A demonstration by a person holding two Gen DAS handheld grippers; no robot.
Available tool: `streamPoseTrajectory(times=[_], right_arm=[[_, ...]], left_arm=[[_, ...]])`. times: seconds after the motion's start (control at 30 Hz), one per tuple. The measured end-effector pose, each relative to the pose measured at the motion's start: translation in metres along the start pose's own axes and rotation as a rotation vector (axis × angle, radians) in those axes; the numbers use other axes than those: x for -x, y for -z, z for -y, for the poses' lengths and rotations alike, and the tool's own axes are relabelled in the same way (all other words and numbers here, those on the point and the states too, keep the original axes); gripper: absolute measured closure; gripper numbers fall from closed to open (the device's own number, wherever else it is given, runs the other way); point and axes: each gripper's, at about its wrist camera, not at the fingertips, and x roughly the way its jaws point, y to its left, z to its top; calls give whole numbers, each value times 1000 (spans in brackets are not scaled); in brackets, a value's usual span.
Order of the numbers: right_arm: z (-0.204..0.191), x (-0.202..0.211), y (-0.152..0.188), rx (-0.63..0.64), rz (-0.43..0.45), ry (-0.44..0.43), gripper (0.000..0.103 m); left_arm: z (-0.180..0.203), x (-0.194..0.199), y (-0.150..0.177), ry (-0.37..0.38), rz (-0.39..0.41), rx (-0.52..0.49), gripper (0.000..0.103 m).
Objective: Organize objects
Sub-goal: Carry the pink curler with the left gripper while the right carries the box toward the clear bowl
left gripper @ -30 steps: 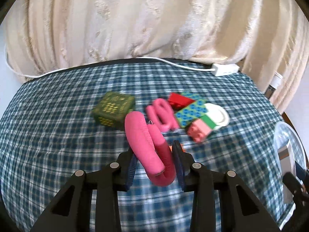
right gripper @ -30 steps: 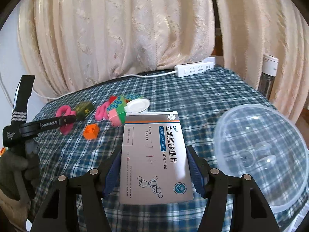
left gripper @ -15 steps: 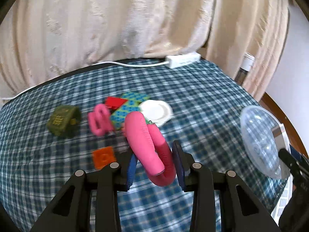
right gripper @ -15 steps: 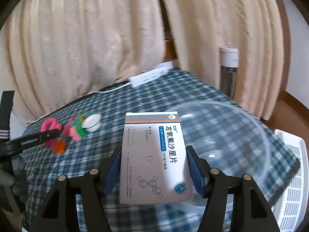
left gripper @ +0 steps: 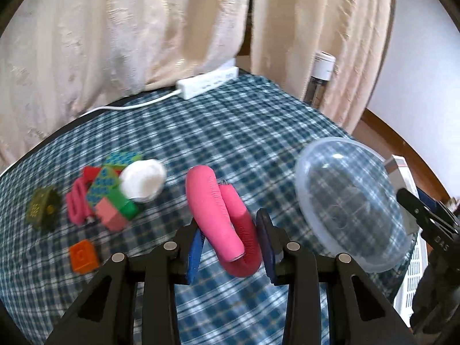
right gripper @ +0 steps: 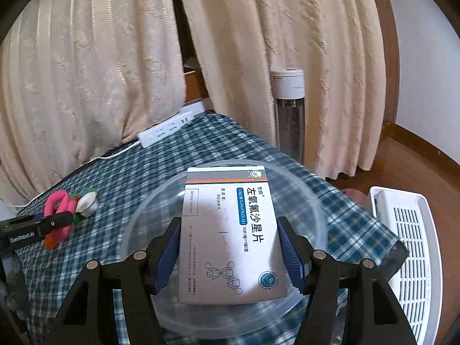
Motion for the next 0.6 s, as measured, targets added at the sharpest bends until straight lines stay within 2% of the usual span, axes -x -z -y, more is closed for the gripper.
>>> streamPoseTrajectory(times=[0.6], right_arm=[[26,-22,-11,-5,-16,4,36]], left_arm=[[77,-41,-23,140,-62,-145,66]])
